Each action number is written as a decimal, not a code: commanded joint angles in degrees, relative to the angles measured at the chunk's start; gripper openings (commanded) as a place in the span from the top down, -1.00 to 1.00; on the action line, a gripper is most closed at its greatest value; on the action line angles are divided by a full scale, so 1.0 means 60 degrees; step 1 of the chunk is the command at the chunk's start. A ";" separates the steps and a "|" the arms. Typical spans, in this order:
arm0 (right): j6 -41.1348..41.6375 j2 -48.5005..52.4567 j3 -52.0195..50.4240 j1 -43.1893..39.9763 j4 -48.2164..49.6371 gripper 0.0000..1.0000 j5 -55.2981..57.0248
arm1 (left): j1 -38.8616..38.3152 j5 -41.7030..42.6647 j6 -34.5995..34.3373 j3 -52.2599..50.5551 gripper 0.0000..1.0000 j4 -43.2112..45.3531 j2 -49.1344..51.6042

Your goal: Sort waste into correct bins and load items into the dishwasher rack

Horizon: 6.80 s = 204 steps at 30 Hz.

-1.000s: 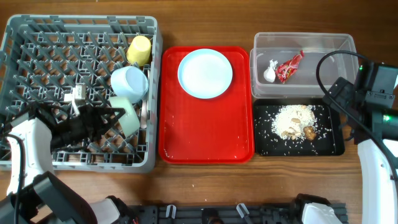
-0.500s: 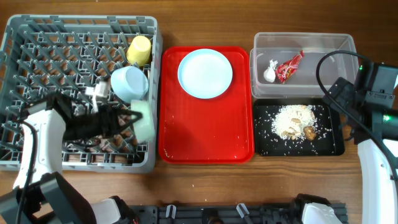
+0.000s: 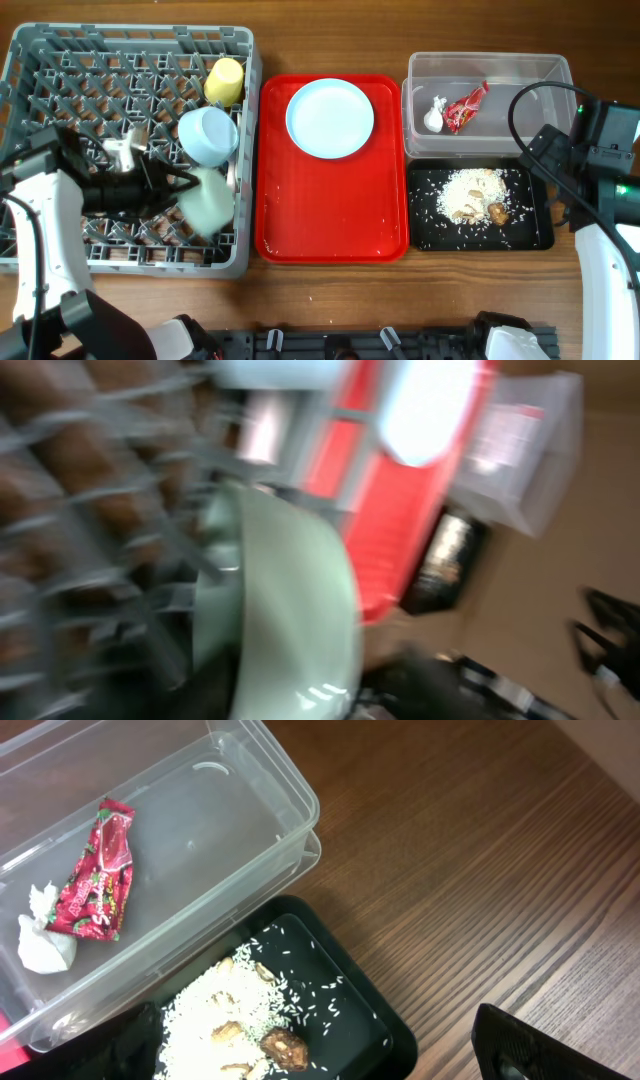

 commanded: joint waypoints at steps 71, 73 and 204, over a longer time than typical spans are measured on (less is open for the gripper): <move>-0.0022 -0.0080 0.0084 -0.0011 0.0029 -0.99 0.0076 | -0.8717 -0.6284 -0.4448 0.0084 0.58 0.5916 0.3912; -0.0018 -0.0080 0.0084 -0.0011 0.0026 -0.99 0.0076 | -0.8717 -0.6207 -0.4444 0.0080 0.92 0.6036 0.3912; -0.0018 -0.5333 0.0084 0.1541 0.0011 -0.99 0.0076 | -0.3107 -0.6699 -0.4623 0.2116 -1.00 0.5217 -0.3053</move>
